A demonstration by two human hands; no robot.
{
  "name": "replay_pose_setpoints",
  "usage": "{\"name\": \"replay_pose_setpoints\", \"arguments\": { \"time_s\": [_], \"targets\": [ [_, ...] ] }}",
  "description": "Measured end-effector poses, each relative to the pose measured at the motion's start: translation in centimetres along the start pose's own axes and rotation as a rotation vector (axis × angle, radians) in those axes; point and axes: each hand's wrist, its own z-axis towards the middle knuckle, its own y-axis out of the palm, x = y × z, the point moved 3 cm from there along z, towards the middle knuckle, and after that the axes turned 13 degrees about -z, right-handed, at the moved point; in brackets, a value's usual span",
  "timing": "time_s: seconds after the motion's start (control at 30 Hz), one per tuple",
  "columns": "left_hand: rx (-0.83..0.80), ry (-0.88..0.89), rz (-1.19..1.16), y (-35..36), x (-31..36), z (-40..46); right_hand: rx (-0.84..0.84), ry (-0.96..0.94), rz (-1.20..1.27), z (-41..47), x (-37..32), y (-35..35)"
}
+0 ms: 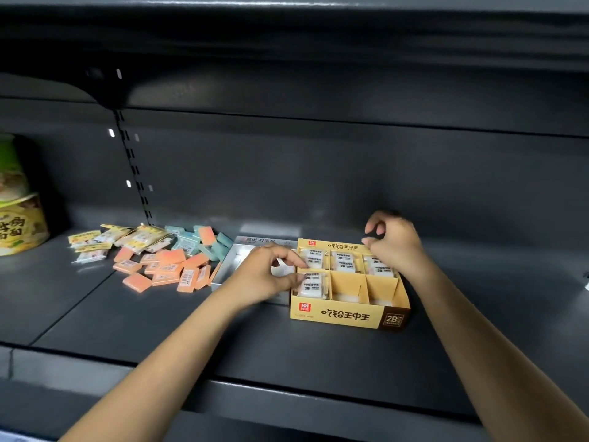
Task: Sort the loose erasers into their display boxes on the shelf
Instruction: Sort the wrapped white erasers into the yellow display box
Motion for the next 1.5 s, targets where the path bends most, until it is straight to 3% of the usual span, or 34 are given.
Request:
{"name": "replay_pose_setpoints", "arguments": {
  "time_s": [0.13, 0.43, 0.77, 0.93, 1.3, 1.5],
  "targets": [
    [0.02, -0.014, 0.021, -3.8, -0.9, -0.9, 0.019, -0.094, 0.094, 0.3, -4.9, 1.1],
    [0.164, -0.072, -0.01, -14.9, -4.3, -2.9, -0.106, -0.201, 0.228, 0.0, -16.9, 7.4],
    [0.38, -0.24, 0.12, -28.1, -12.7, -6.6, -0.201, -0.289, 0.209, -0.8, -26.6, 13.6],
    [0.473, -0.273, 0.147, -31.3, -15.9, -8.7, -0.223, -0.327, 0.172, -0.6, -29.5, 16.1],
    [0.227, -0.279, 0.479, -32.9, -19.6, -7.0, -0.238, -0.386, -0.292, -0.9, -32.7, 20.8],
    [0.285, -0.211, 0.593, -32.5, -19.9, -6.4, -0.155, -0.41, -0.275, -1.0, -32.8, 20.7]
  ]
}}
